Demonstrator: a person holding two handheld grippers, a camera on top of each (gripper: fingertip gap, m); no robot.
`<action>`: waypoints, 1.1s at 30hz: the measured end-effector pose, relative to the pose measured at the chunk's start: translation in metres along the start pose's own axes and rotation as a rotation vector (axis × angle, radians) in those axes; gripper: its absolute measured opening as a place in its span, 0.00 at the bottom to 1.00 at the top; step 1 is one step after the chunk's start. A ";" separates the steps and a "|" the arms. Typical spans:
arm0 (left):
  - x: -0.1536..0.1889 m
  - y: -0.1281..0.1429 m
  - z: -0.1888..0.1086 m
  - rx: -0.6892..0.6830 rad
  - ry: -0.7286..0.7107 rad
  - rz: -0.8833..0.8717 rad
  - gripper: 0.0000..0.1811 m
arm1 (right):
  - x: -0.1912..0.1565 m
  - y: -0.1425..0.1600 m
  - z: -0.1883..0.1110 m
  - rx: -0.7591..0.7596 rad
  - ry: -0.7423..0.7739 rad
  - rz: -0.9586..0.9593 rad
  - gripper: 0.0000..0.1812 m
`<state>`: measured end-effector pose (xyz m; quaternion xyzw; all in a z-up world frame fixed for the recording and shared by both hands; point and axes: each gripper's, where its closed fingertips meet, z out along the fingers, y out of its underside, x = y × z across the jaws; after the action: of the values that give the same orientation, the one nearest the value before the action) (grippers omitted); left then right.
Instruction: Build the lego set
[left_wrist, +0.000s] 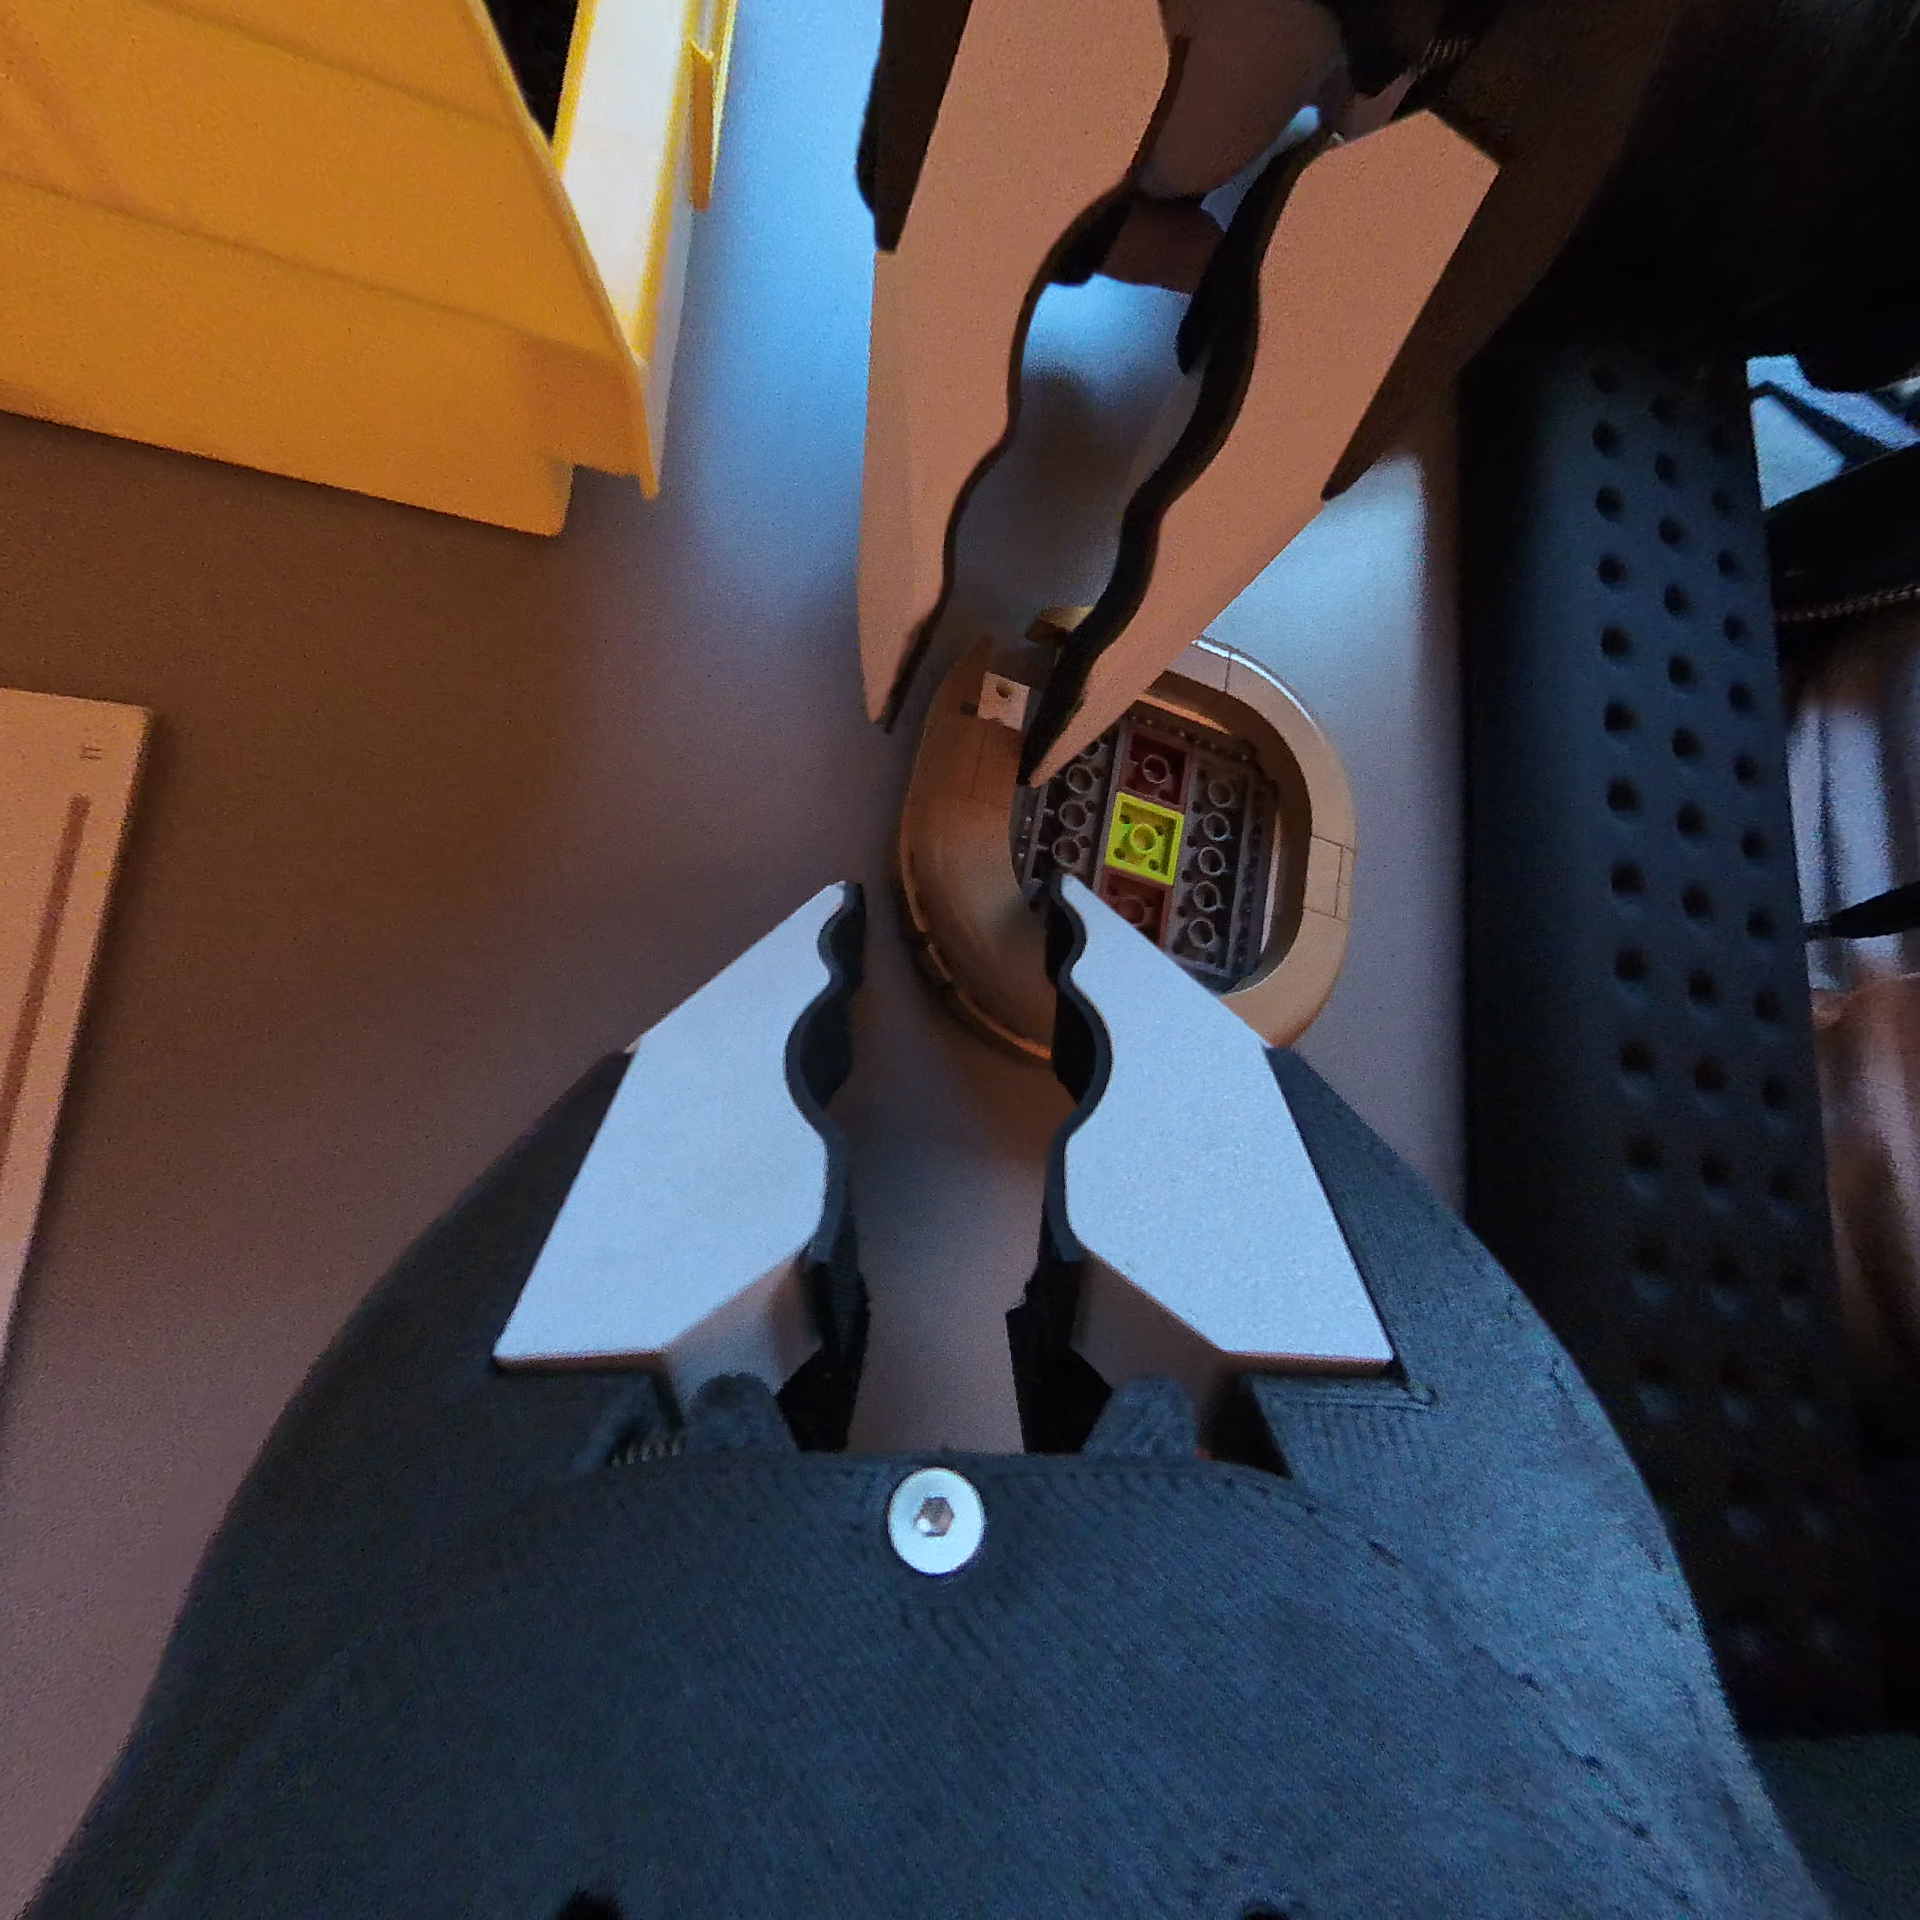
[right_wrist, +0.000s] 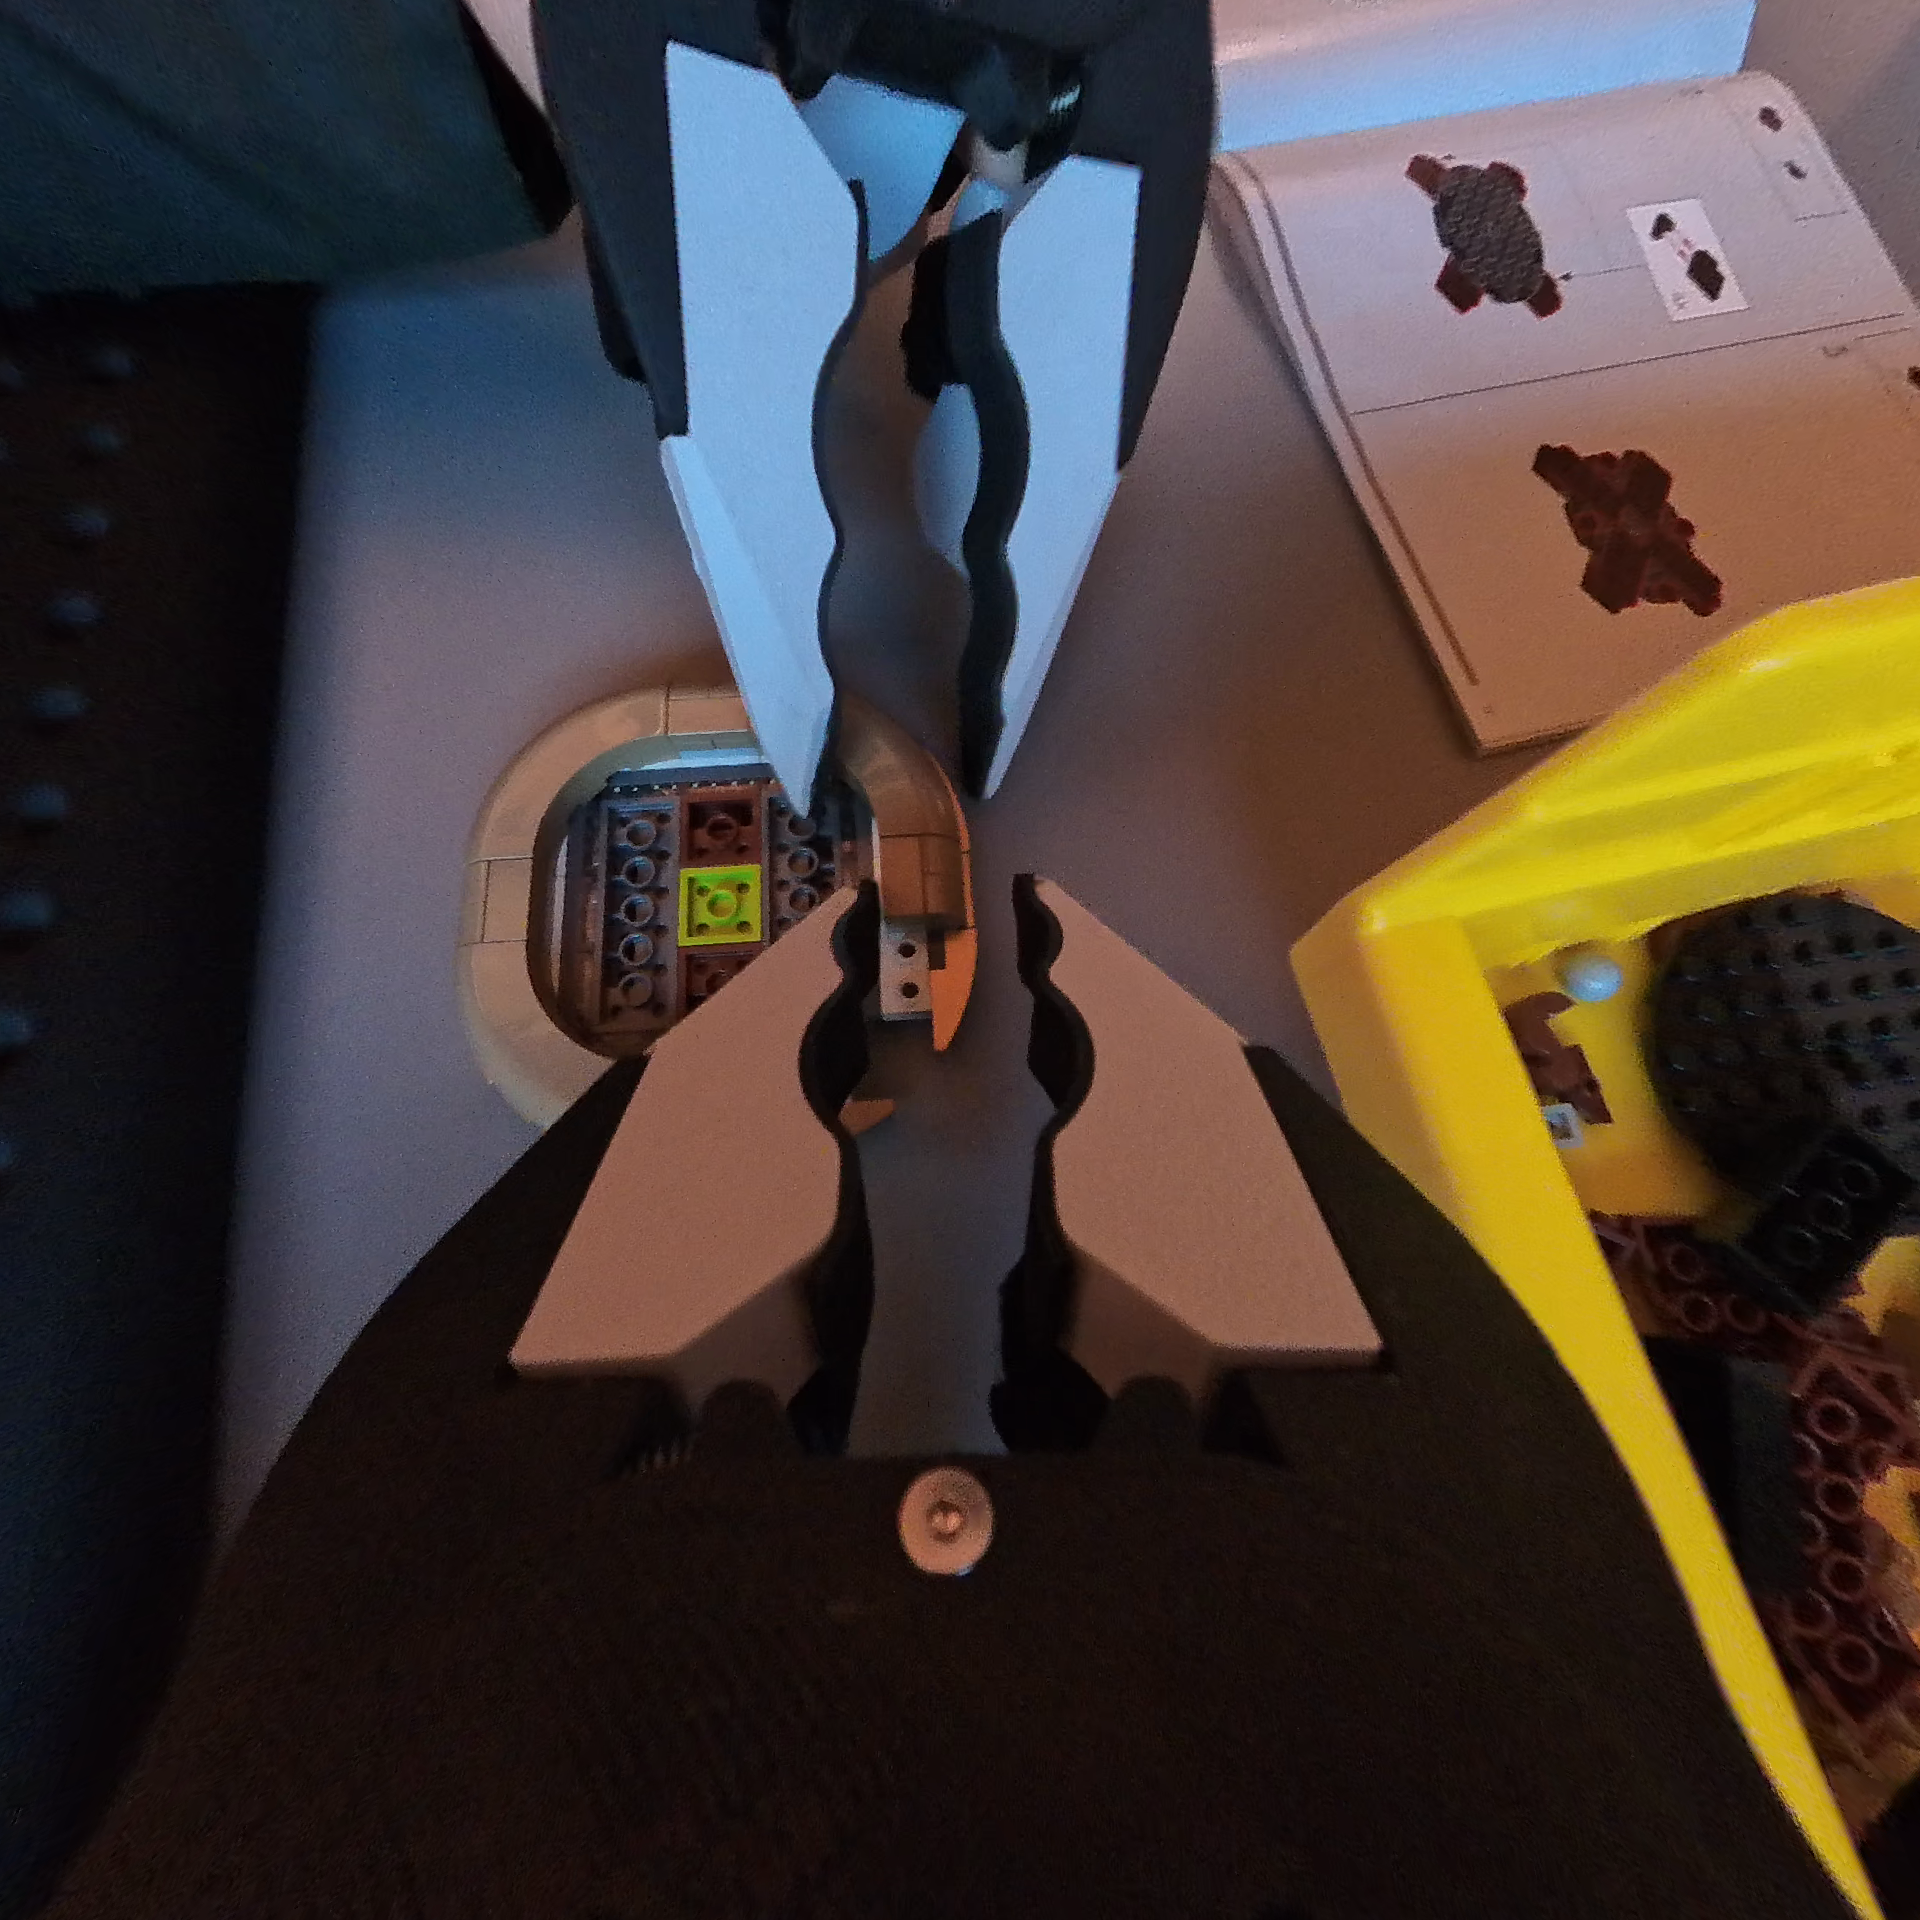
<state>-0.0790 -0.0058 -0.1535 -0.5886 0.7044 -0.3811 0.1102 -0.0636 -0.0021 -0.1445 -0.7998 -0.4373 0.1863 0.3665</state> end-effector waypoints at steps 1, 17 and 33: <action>-0.001 0.000 -0.001 0.000 -0.013 0.015 0.19 | -0.002 0.001 0.002 -0.004 -0.012 0.002 0.12; -0.005 -0.008 0.002 -0.055 -0.155 0.107 0.09 | -0.004 0.003 0.003 -0.051 0.010 -0.026 0.07; -0.012 -0.023 -0.005 0.056 -0.180 0.093 0.09 | 0.006 0.000 -0.003 -0.023 0.079 -0.022 0.07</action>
<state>-0.0619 0.0065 -0.1381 -0.5839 0.7074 -0.3405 0.2069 -0.0585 0.0013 -0.1426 -0.8059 -0.4332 0.1456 0.3763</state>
